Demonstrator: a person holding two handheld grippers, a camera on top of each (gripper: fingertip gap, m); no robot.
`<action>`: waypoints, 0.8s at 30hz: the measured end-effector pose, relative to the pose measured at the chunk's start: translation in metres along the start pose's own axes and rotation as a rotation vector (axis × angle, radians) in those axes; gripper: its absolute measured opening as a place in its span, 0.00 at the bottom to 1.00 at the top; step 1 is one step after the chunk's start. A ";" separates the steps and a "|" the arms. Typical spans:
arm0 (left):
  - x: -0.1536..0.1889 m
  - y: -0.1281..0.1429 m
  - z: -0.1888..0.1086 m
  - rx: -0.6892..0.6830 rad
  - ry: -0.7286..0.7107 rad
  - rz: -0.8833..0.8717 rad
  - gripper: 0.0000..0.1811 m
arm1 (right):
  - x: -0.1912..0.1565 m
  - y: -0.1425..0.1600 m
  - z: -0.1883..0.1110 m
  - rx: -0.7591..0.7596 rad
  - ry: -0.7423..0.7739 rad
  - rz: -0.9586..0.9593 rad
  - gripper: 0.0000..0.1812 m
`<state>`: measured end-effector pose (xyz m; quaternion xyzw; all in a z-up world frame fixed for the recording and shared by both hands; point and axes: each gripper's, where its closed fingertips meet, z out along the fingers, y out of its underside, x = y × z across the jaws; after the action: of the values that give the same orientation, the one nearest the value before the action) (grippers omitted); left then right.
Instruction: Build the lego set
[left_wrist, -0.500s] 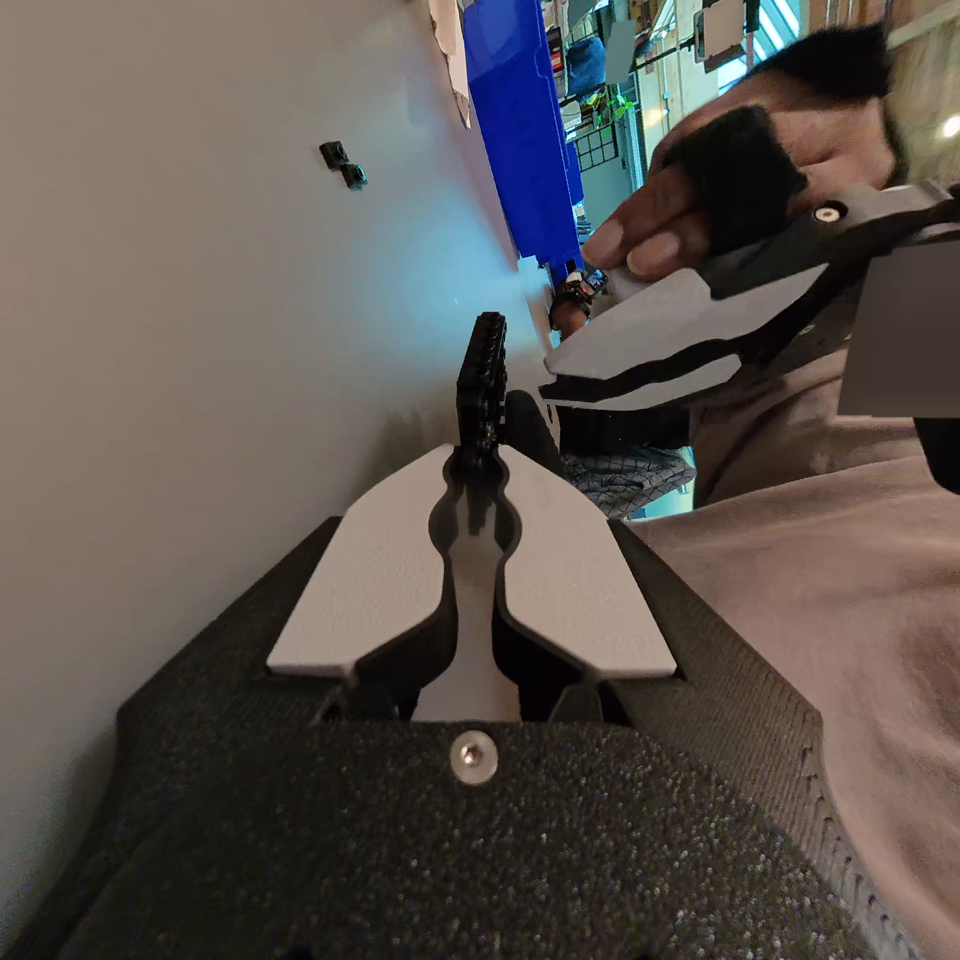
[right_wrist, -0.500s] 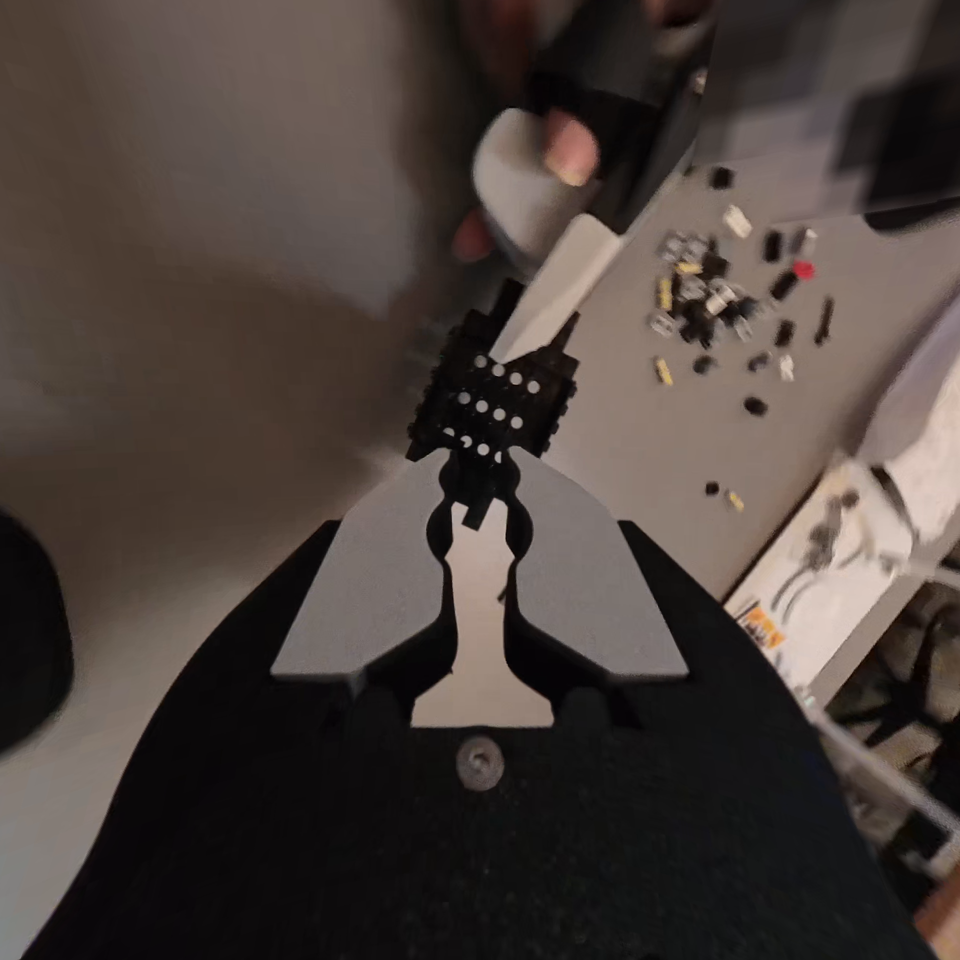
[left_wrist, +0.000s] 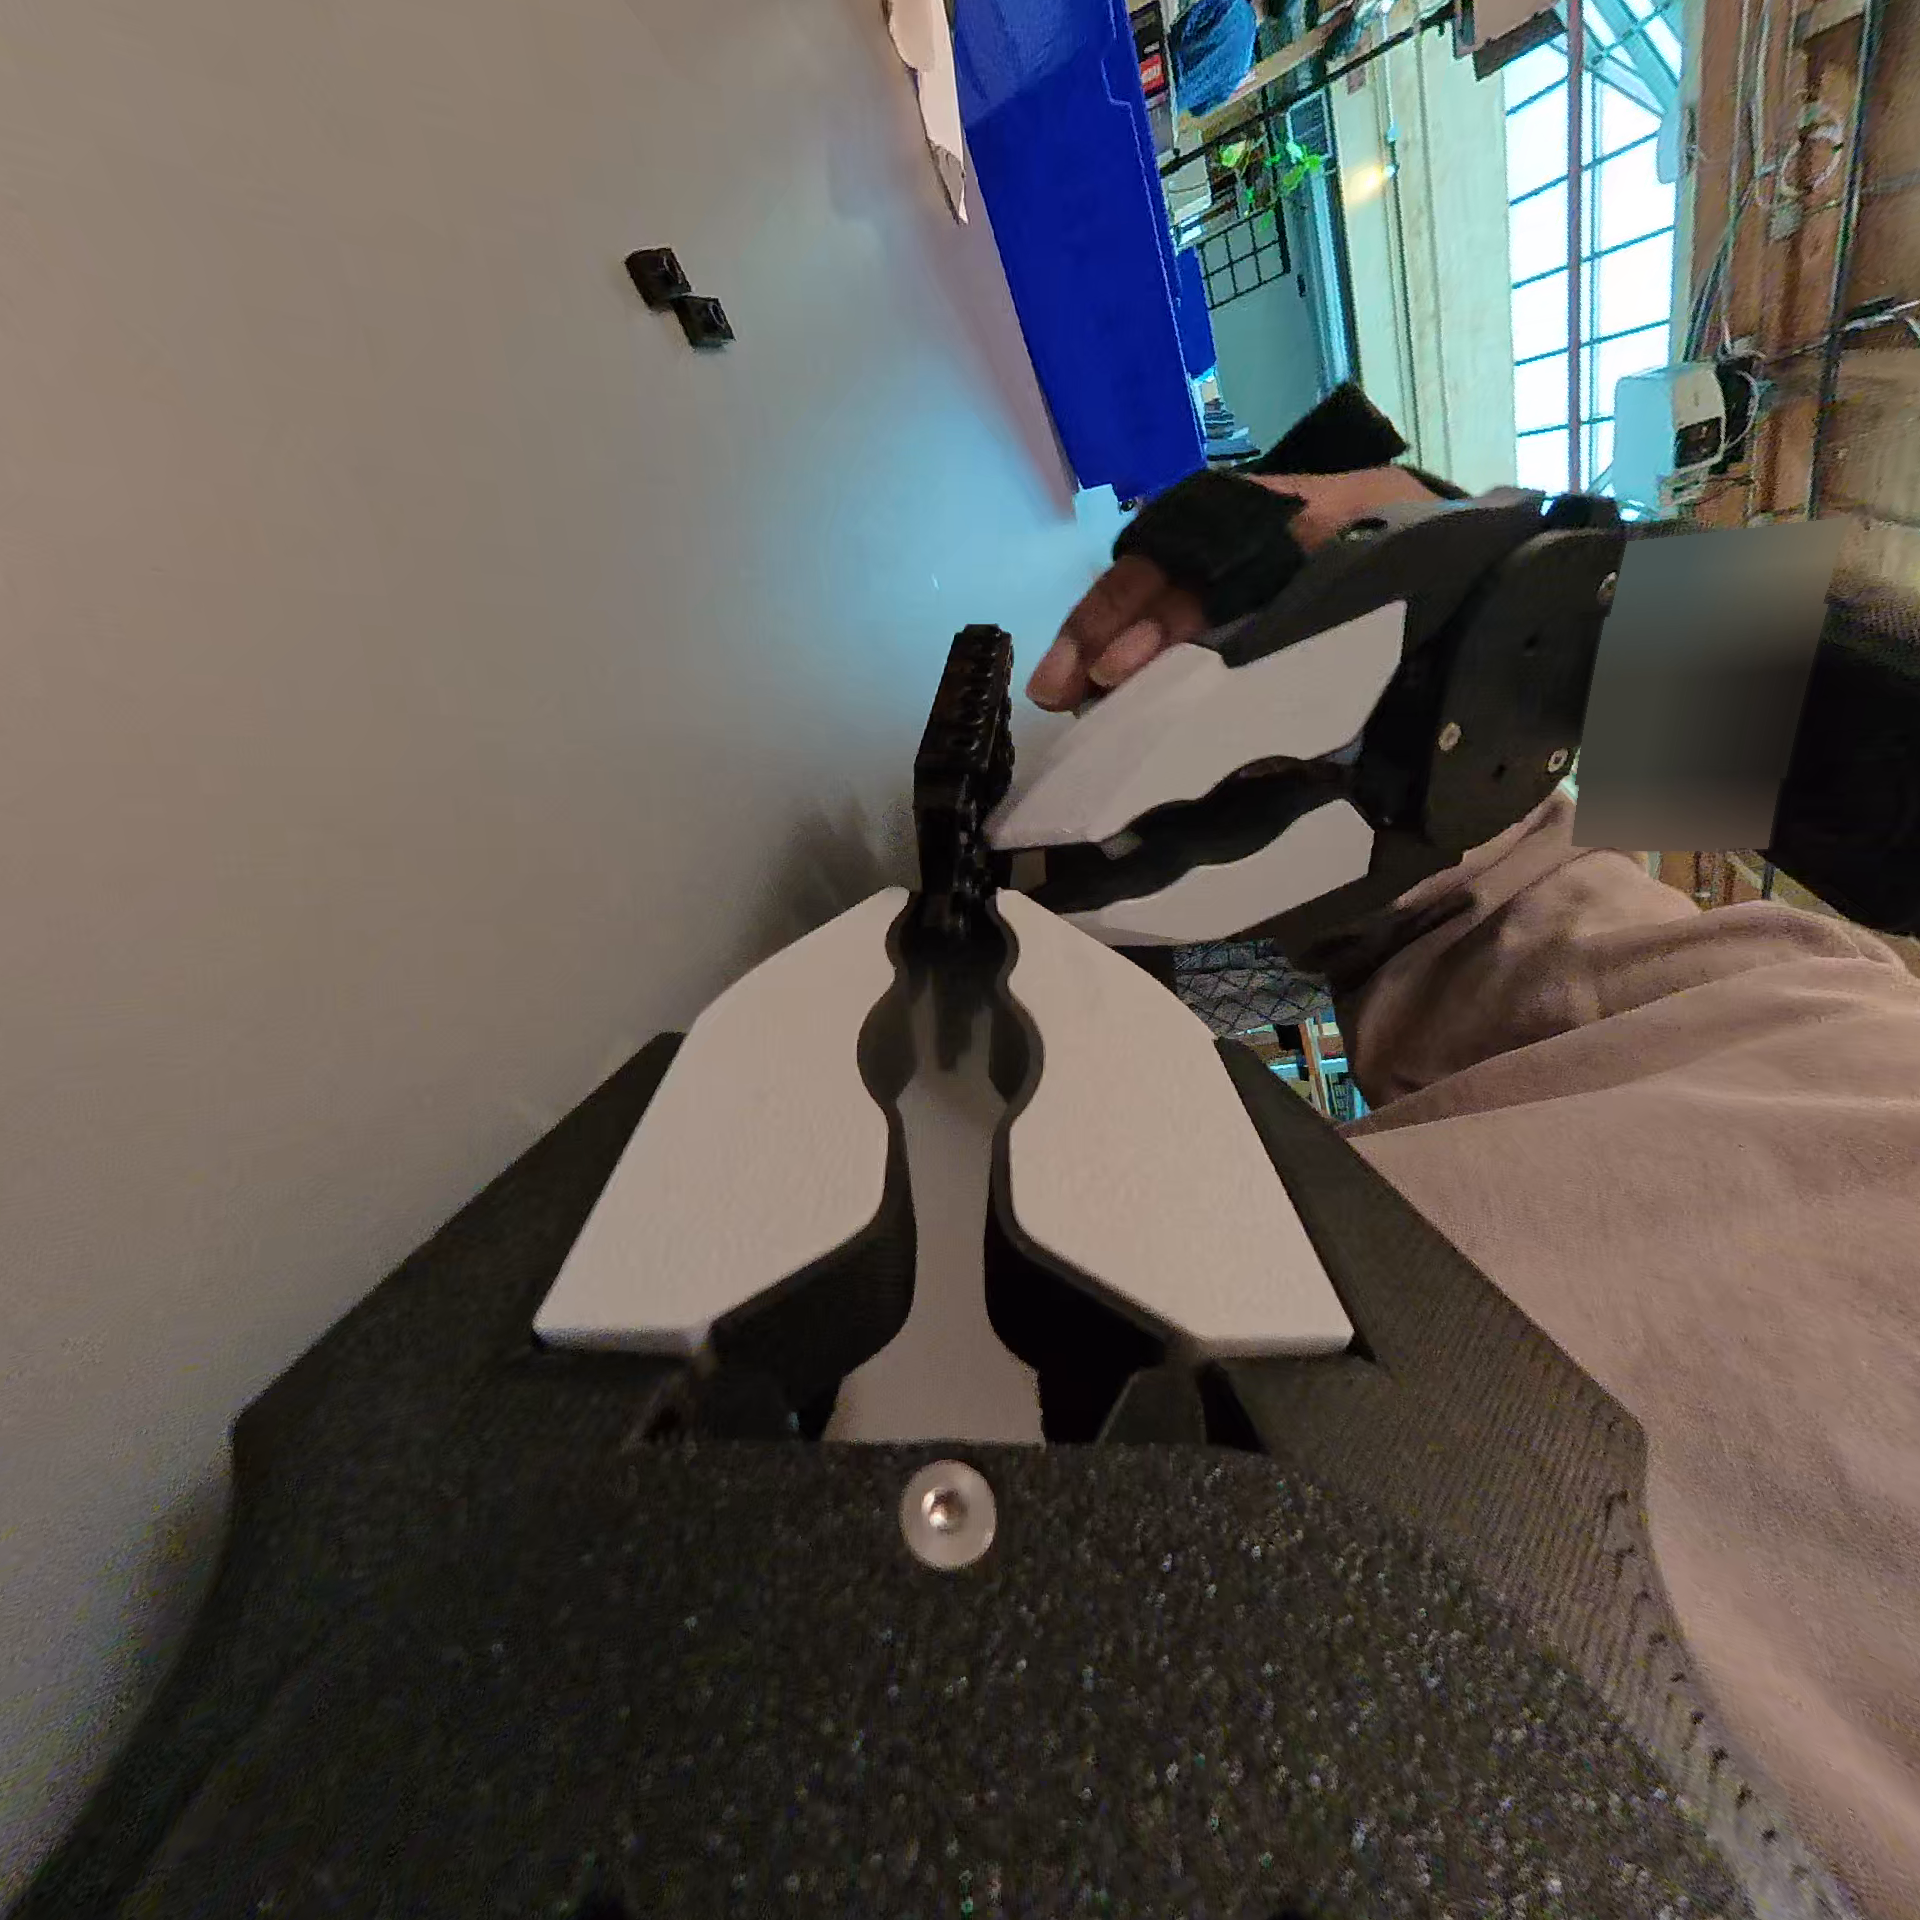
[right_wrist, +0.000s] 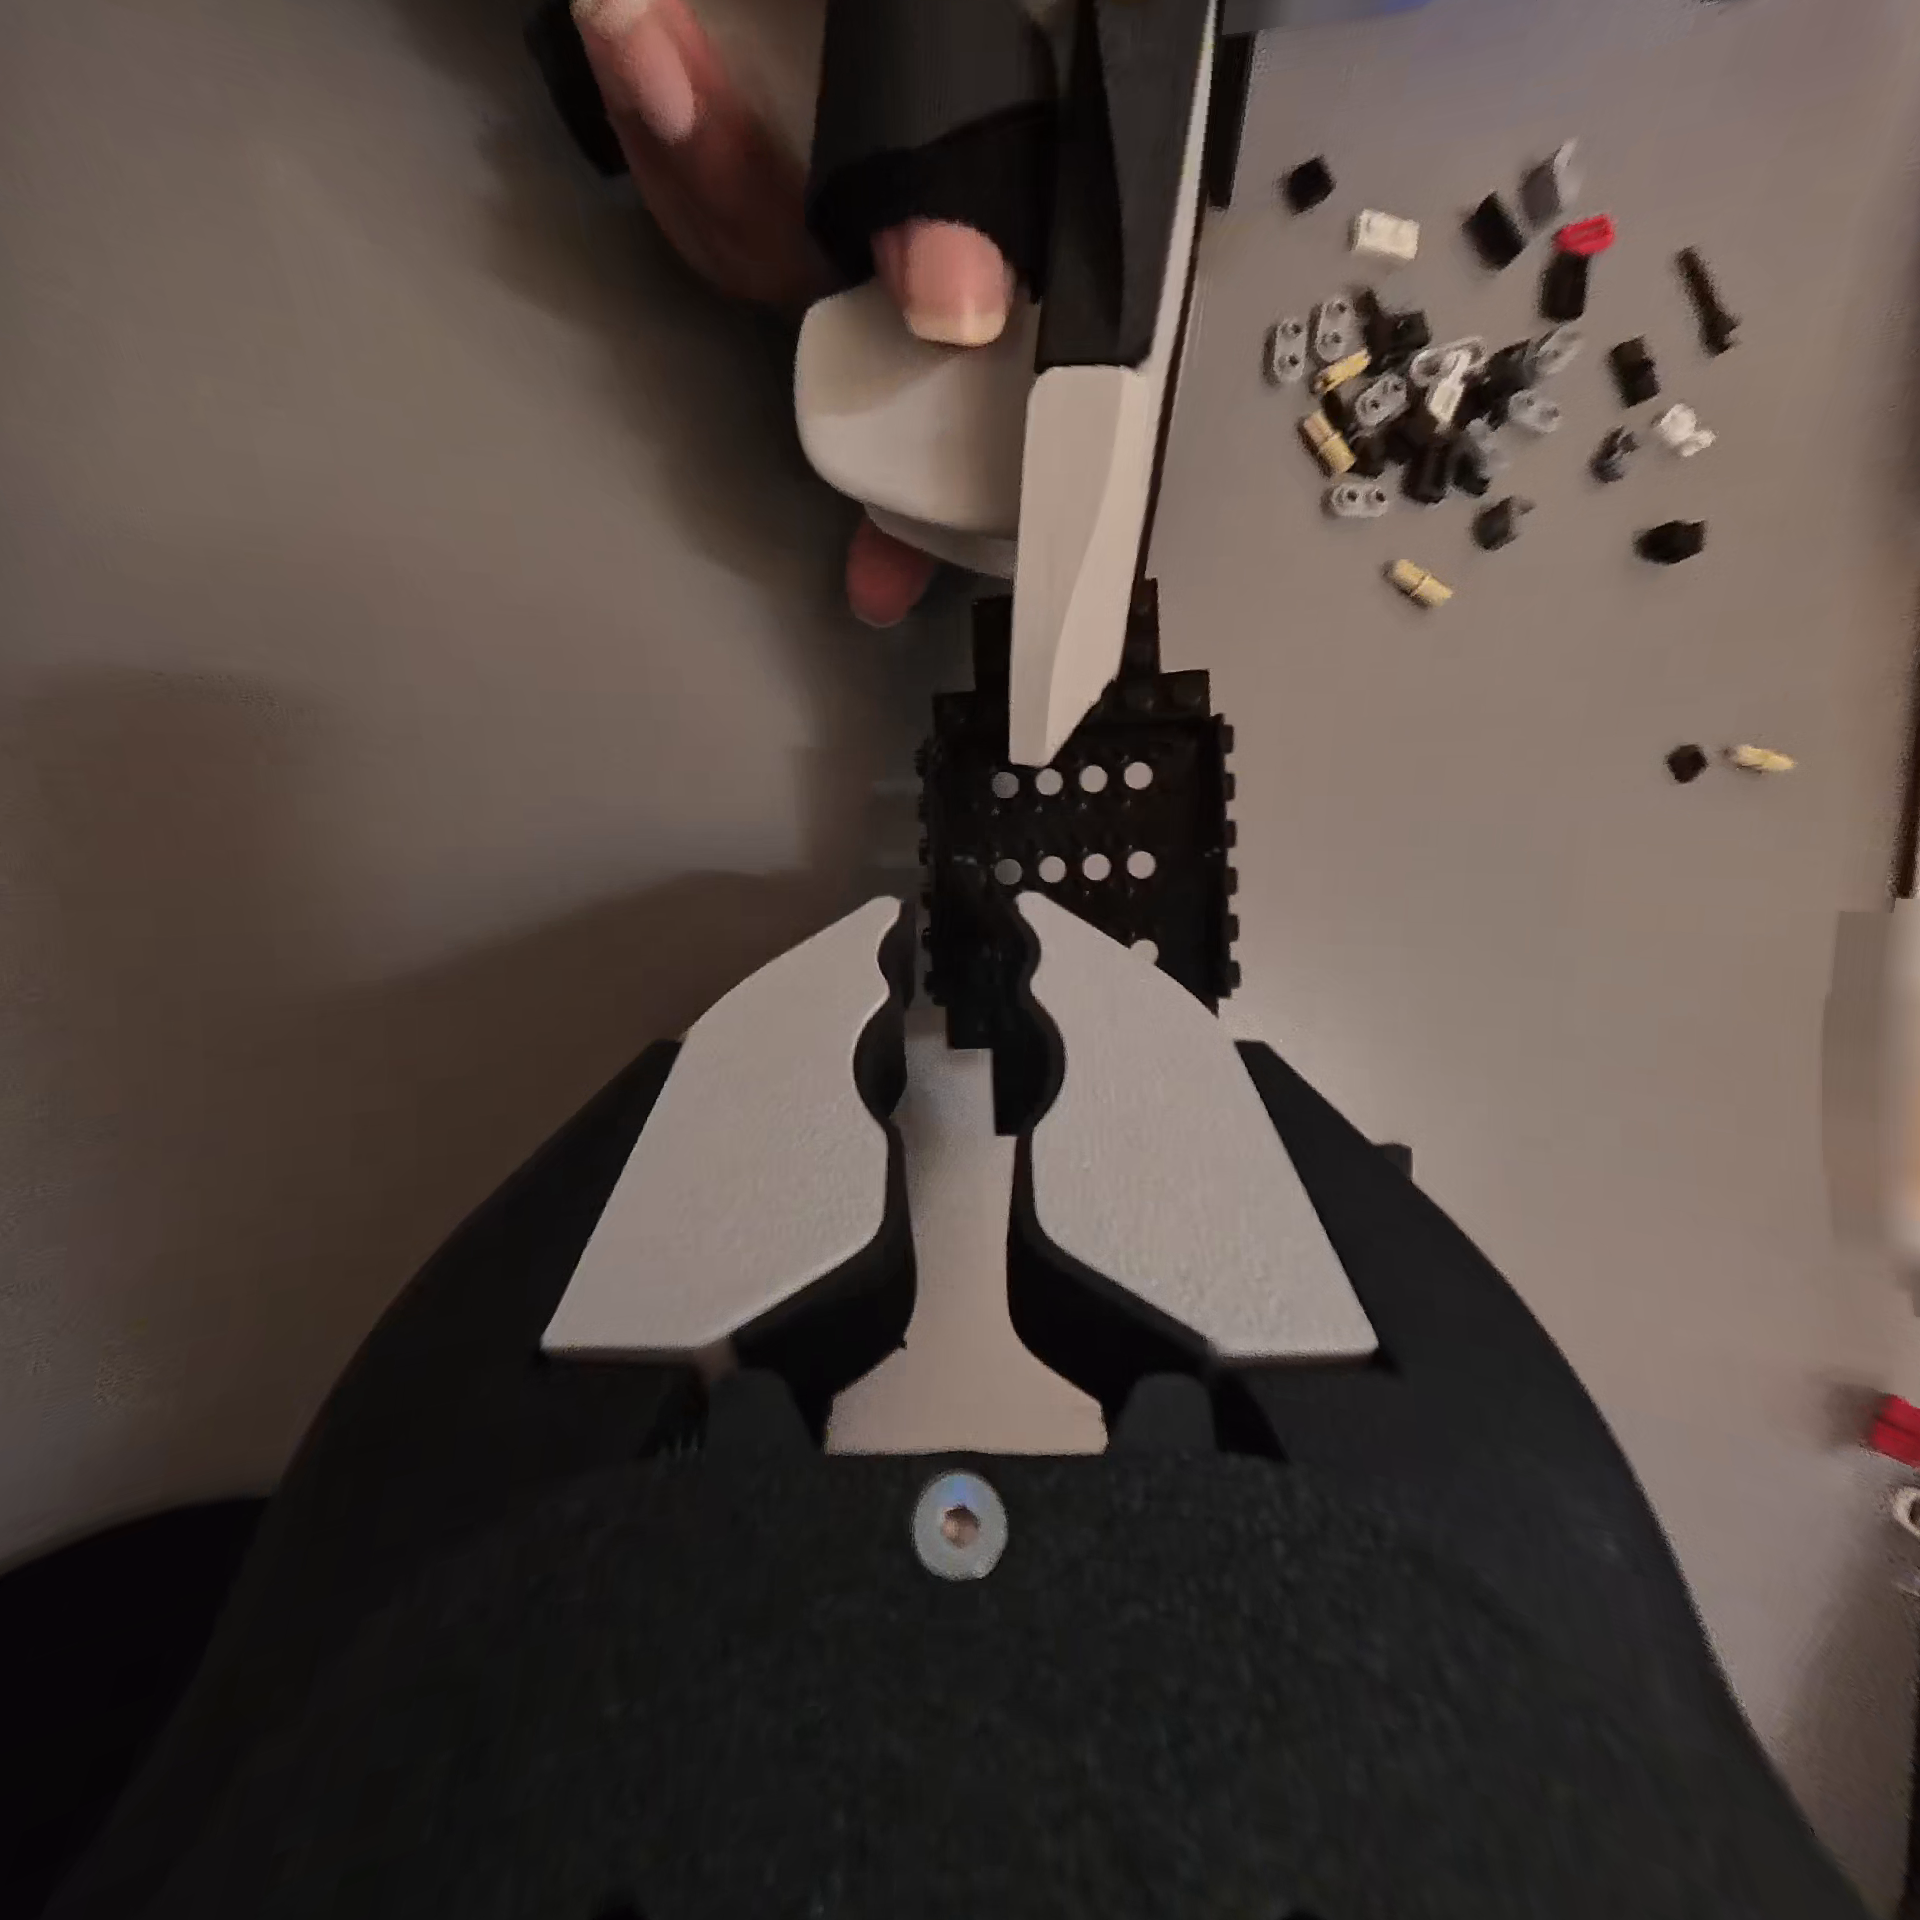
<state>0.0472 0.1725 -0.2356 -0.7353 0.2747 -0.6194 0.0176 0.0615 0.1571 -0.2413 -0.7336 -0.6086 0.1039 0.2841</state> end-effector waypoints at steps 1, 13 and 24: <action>0.000 0.000 0.000 0.001 -0.005 0.004 0.05 | 0.001 0.001 0.002 -0.009 -0.019 0.000 0.08; -0.005 -0.006 -0.006 0.033 -0.022 0.000 0.05 | 0.000 -0.004 0.010 0.018 -0.109 0.115 0.06; -0.005 -0.008 -0.006 0.049 -0.032 0.007 0.05 | 0.004 -0.005 0.005 0.053 -0.052 0.114 0.03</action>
<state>0.0448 0.1832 -0.2357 -0.7435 0.2616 -0.6141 0.0423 0.0554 0.1626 -0.2418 -0.7563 -0.5700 0.1552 0.2812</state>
